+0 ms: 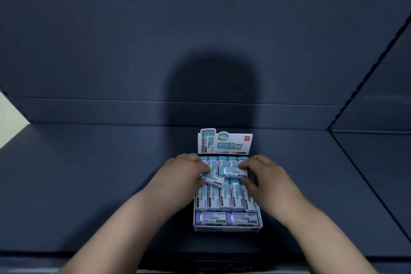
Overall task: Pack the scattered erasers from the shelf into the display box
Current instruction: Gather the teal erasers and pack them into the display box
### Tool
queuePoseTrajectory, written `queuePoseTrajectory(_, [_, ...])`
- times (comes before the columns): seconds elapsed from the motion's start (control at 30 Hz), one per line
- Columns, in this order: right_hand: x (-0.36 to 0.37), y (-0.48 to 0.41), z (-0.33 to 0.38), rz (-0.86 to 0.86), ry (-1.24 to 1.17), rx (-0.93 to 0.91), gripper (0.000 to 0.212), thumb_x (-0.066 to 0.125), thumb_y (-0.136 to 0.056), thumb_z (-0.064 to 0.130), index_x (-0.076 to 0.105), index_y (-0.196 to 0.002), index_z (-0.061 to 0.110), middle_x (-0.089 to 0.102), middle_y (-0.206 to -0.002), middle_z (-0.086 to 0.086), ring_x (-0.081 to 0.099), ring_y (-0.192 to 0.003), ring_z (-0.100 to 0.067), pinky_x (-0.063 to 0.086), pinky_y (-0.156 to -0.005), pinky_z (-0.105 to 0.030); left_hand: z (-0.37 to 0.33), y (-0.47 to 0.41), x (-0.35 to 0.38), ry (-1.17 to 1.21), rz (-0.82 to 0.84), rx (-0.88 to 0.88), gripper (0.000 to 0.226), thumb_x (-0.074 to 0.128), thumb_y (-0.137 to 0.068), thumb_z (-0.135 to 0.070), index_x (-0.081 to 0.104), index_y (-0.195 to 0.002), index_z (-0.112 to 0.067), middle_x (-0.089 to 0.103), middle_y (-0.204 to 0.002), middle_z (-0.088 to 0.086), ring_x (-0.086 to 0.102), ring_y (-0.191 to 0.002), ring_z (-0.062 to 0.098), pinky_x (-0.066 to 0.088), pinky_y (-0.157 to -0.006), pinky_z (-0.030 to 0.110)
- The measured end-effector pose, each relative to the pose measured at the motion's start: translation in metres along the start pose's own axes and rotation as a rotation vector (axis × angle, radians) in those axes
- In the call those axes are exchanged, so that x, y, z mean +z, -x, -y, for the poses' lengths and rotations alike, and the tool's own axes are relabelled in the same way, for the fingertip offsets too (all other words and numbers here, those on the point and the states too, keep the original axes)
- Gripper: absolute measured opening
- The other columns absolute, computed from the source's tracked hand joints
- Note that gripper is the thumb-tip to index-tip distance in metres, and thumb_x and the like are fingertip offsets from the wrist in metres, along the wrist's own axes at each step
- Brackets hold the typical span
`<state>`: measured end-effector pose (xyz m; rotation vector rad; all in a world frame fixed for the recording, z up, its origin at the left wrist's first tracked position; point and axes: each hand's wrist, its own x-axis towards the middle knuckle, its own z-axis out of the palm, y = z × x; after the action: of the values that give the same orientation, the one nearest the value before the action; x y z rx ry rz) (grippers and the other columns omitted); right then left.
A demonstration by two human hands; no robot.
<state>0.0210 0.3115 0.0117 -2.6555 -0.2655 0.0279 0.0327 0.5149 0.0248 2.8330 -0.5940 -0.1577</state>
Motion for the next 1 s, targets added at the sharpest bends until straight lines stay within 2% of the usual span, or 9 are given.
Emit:
queuePoseTrajectory(0.23, [-0.003, -0.007, 0.007, 0.046, 0.092, -0.036, 0.036, 0.054, -0.09, 0.038, 0.051, -0.125, 0.032, 0.052, -0.122, 0.014, 0.046, -0.116, -0.01, 0.034, -0.101, -0.028, -0.005, 0.003, 0.0, -0.035, 0.002, 0.007, 0.04, 0.049, -0.094, -0.037, 0.047, -0.134, -0.032, 0.047, -0.127, -0.008, 0.04, -0.12, 0.013, 0.034, -0.1, 0.028])
queuePoseTrajectory(0.4, [-0.005, -0.006, 0.007, 0.035, 0.046, -0.036, 0.023, 0.061, -0.083, 0.025, 0.057, -0.104, 0.032, 0.049, -0.1, 0.017, 0.049, -0.104, -0.007, 0.038, -0.093, -0.026, -0.008, 0.008, -0.001, 0.077, -0.029, -0.066, 0.037, 0.056, -0.091, -0.032, 0.053, -0.128, -0.029, 0.046, -0.122, -0.008, 0.048, -0.111, 0.012, 0.04, -0.094, 0.025])
queuePoseTrajectory(0.53, [-0.007, 0.002, 0.004, 0.012, 0.086, -0.051, 0.023, 0.058, -0.086, 0.036, 0.057, -0.108, 0.033, 0.052, -0.102, 0.016, 0.05, -0.103, -0.008, 0.037, -0.093, -0.027, -0.01, 0.017, 0.002, 0.062, -0.024, -0.042, 0.036, 0.051, -0.094, -0.034, 0.053, -0.129, -0.027, 0.047, -0.121, -0.007, 0.048, -0.11, 0.012, 0.039, -0.094, 0.024])
queuePoseTrajectory(0.67, [-0.003, 0.007, -0.005, 0.027, 0.097, -0.105, 0.031, 0.056, -0.087, 0.04, 0.06, -0.116, 0.031, 0.059, -0.108, 0.013, 0.053, -0.105, -0.01, 0.037, -0.093, -0.028, -0.012, 0.026, 0.001, 0.024, 0.039, -0.022, 0.035, 0.05, -0.094, -0.035, 0.054, -0.128, -0.027, 0.048, -0.12, -0.005, 0.047, -0.112, 0.014, 0.038, -0.094, 0.025])
queuePoseTrajectory(0.8, [-0.003, 0.012, -0.01, 0.024, -0.034, -0.11, 0.028, 0.065, -0.082, 0.034, 0.066, -0.109, 0.026, 0.059, -0.098, 0.015, 0.056, -0.096, -0.007, 0.044, -0.091, -0.031, -0.02, 0.031, 0.001, 0.033, 0.099, -0.066, 0.031, 0.055, -0.091, -0.034, 0.061, -0.121, -0.026, 0.05, -0.113, -0.002, 0.051, -0.106, 0.018, 0.042, -0.089, 0.025])
queuePoseTrajectory(0.9, [-0.003, 0.015, -0.012, 0.029, -0.077, -0.119, 0.026, 0.068, -0.08, 0.033, 0.069, -0.105, 0.026, 0.058, -0.093, 0.017, 0.057, -0.09, -0.004, 0.046, -0.087, -0.027, -0.025, 0.032, 0.0, 0.023, 0.127, -0.083, 0.036, 0.061, -0.088, -0.035, 0.059, -0.123, -0.029, 0.052, -0.115, -0.003, 0.052, -0.106, 0.016, 0.039, -0.083, 0.022])
queuePoseTrajectory(1.0, [-0.002, 0.018, -0.015, 0.029, -0.112, -0.134, 0.025, 0.07, -0.079, 0.031, 0.07, -0.103, 0.024, 0.06, -0.092, 0.017, 0.058, -0.089, -0.003, 0.047, -0.085, -0.024, -0.028, 0.033, -0.005, -0.02, 0.222, -0.09, 0.038, 0.062, -0.088, -0.031, 0.057, -0.125, -0.029, 0.052, -0.121, -0.003, 0.051, -0.111, 0.016, 0.042, -0.088, 0.023])
